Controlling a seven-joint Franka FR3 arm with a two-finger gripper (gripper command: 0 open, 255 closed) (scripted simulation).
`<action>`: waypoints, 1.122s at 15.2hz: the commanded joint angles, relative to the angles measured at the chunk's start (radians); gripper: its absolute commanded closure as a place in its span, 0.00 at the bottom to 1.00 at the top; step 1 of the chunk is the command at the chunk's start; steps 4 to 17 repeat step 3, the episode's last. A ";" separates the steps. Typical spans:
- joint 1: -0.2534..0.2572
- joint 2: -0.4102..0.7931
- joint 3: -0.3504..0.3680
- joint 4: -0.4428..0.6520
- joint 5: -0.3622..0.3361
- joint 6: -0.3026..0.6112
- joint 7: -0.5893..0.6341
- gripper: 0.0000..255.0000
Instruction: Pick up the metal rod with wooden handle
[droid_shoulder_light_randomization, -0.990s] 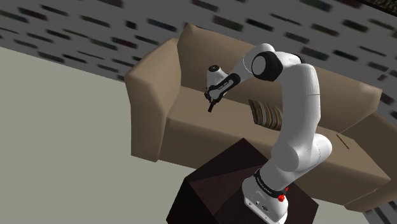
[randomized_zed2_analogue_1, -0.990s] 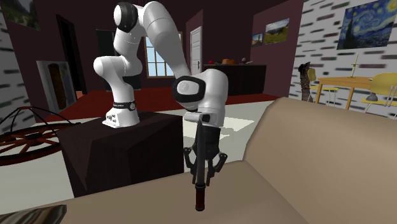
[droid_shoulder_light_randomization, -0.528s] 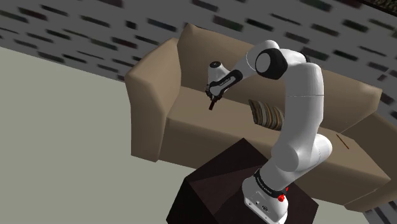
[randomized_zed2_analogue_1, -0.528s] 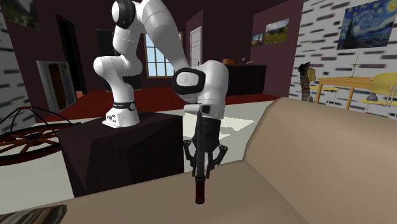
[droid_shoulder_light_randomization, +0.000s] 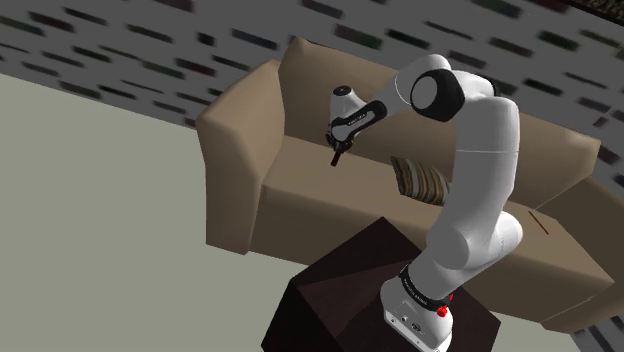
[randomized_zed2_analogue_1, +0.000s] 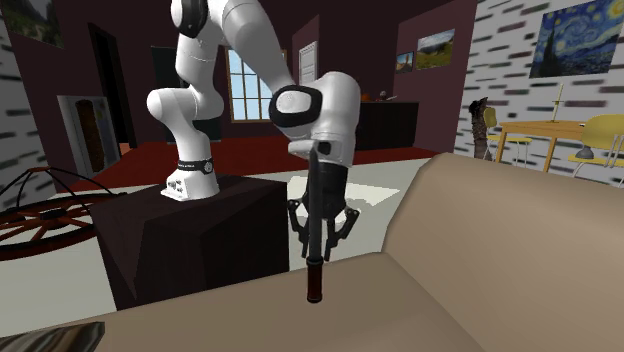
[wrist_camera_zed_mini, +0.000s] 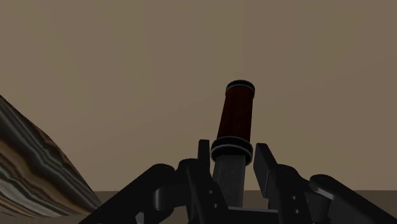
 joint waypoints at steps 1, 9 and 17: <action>-0.002 -0.021 0.004 -0.005 0.006 -0.014 -0.011 1.00; -0.002 -0.022 0.004 -0.005 0.007 -0.015 -0.012 1.00; -0.002 -0.022 0.004 -0.005 0.007 -0.015 -0.012 1.00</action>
